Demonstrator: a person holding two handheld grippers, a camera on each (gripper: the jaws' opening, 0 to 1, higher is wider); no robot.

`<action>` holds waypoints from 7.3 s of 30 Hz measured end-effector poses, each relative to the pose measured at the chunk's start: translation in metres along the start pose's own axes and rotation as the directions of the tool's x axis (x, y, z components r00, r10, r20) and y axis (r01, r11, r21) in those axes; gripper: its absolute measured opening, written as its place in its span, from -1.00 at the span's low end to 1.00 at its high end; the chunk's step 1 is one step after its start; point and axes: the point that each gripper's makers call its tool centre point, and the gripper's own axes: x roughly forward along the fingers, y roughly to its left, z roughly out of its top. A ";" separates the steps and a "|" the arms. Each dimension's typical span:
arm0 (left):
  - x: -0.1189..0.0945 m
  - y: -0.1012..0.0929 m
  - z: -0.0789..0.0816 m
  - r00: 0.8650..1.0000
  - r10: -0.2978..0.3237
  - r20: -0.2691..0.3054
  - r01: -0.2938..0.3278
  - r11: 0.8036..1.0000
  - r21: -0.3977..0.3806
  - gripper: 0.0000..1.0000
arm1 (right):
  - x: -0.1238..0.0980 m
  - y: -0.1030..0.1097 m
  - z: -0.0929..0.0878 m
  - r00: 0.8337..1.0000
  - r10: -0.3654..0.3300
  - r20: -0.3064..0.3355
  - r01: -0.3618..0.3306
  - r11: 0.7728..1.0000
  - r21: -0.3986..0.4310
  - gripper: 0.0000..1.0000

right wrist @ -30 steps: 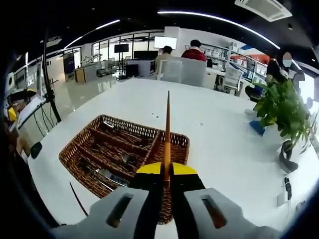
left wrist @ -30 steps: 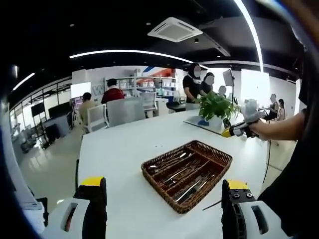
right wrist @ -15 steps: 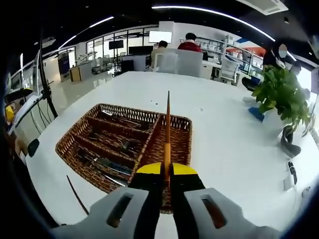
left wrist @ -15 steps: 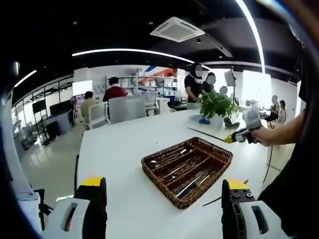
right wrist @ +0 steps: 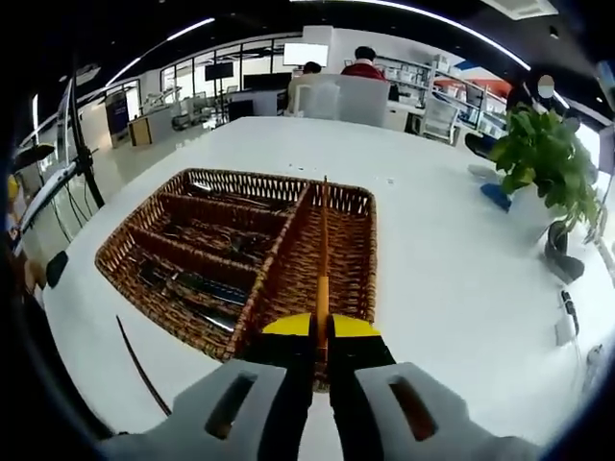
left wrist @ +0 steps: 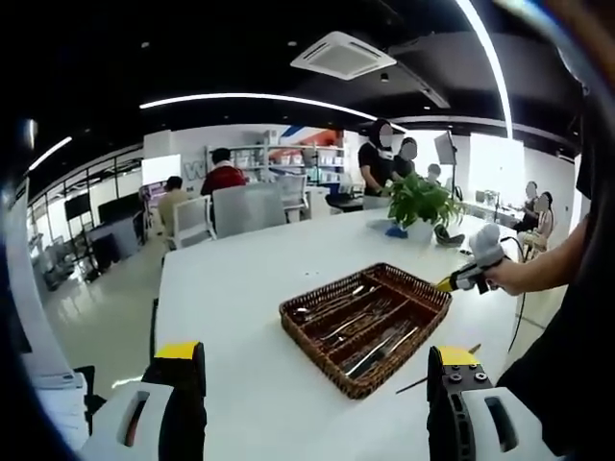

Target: Arrange the knives, forks, and spoons in their matching storage slots by inserting each utensil handle-first until every utensil is classified and aligned in the correct compartment

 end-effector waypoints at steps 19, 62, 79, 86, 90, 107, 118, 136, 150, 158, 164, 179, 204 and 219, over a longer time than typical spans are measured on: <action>-0.002 0.009 -0.001 1.000 0.003 0.007 -0.003 1.000 0.006 1.00 | 0.021 0.012 -0.020 0.987 0.017 -0.160 -0.015 1.000 0.017 -0.97; 0.004 -0.002 0.002 1.000 0.011 0.015 -0.011 1.000 0.015 1.00 | 0.035 0.012 0.014 0.991 0.128 -0.028 -0.129 0.991 -0.024 -0.14; 0.005 -0.010 0.006 1.000 0.002 0.029 -0.002 1.000 0.014 1.00 | 0.026 0.021 0.031 0.980 0.180 0.084 -0.174 0.982 -0.080 0.99; 0.004 -0.015 0.009 0.999 -0.003 0.035 0.003 1.000 0.022 1.00 | 0.013 0.016 0.036 0.974 0.185 0.129 -0.174 0.980 -0.092 0.99; 0.004 -0.018 0.010 0.999 -0.007 0.035 0.006 1.000 0.028 1.00 | 0.006 0.012 0.037 0.972 0.190 0.141 -0.179 0.980 -0.086 0.99; 0.007 -0.048 0.018 0.999 -0.030 0.040 0.029 0.999 0.037 1.00 | -0.035 0.006 0.040 0.940 0.284 0.191 -0.236 0.942 -0.238 0.98; 0.009 -0.065 0.014 0.998 -0.046 0.037 0.045 0.998 0.042 1.00 | -0.065 0.024 0.043 0.872 0.425 0.242 -0.357 0.891 -0.279 0.98; -0.001 -0.072 0.006 0.999 -0.023 0.045 0.022 1.000 0.021 1.00 | -0.103 0.045 0.040 0.815 0.533 0.225 -0.400 0.800 -0.447 0.97; -0.002 -0.071 0.003 1.000 -0.008 0.030 0.007 1.000 0.024 1.00 | -0.094 0.063 -0.011 0.801 0.576 0.164 -0.459 0.767 -0.448 0.88; -0.001 -0.073 0.002 1.000 -0.010 0.025 0.010 1.000 0.022 1.00 | -0.084 0.063 -0.040 0.811 0.575 0.107 -0.480 0.759 -0.439 0.78; 0.001 -0.074 0.003 1.000 -0.013 0.024 0.012 1.000 0.022 1.00 | -0.079 0.066 -0.063 0.815 0.577 0.055 -0.498 0.745 -0.444 0.70; -0.003 -0.075 0.000 1.000 -0.009 0.012 0.009 1.000 0.026 1.00 | -0.072 0.082 -0.096 0.813 0.576 -0.080 -0.529 0.674 -0.516 0.25; -0.005 -0.070 0.000 1.000 -0.010 0.003 0.010 0.999 0.031 1.00 | -0.062 0.112 -0.115 0.768 0.613 -0.185 -0.604 0.599 -0.526 -0.51; -0.003 -0.072 -0.001 1.000 -0.014 0.009 0.014 1.000 0.026 1.00 | -0.060 0.114 -0.126 0.772 0.596 -0.220 -0.609 0.596 -0.523 -0.79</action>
